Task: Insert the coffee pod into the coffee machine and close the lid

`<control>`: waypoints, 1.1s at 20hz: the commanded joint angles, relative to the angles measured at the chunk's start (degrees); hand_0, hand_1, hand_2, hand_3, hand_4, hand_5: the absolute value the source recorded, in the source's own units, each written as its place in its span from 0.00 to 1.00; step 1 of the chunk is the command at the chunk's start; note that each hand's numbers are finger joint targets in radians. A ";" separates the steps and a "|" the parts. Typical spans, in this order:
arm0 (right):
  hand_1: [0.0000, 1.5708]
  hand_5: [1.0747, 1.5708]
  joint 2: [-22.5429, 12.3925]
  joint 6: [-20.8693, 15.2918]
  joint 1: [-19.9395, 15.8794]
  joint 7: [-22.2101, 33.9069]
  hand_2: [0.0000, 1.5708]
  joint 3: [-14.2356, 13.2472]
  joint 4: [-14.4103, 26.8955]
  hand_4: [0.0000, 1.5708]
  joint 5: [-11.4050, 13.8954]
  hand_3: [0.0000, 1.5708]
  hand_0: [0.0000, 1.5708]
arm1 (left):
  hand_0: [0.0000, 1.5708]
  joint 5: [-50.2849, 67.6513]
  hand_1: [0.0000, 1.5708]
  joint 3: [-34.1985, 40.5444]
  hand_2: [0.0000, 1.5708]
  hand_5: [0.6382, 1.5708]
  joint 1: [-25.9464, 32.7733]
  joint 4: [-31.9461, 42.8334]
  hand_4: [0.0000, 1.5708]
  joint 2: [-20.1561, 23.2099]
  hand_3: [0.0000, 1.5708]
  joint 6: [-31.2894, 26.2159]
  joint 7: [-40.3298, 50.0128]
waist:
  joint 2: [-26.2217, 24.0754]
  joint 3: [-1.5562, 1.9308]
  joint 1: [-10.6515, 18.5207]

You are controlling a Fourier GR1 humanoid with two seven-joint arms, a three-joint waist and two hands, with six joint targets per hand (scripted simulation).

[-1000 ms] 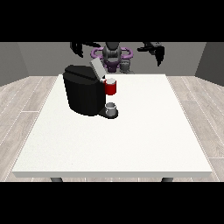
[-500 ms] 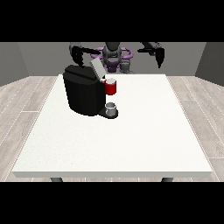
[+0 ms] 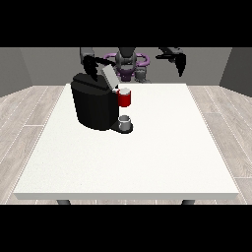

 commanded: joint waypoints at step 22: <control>0.00 1.00 1.66 -0.21 -11.61 1.53 0.00 2.08 5.44 0.14 3.57 0.00 0.00 | 0.00 1.43 0.00 -0.22 0.00 1.00 -1.08 0.33 0.02 1.73 0.00 3.38 -1.87 | 3.89 0.10 1.11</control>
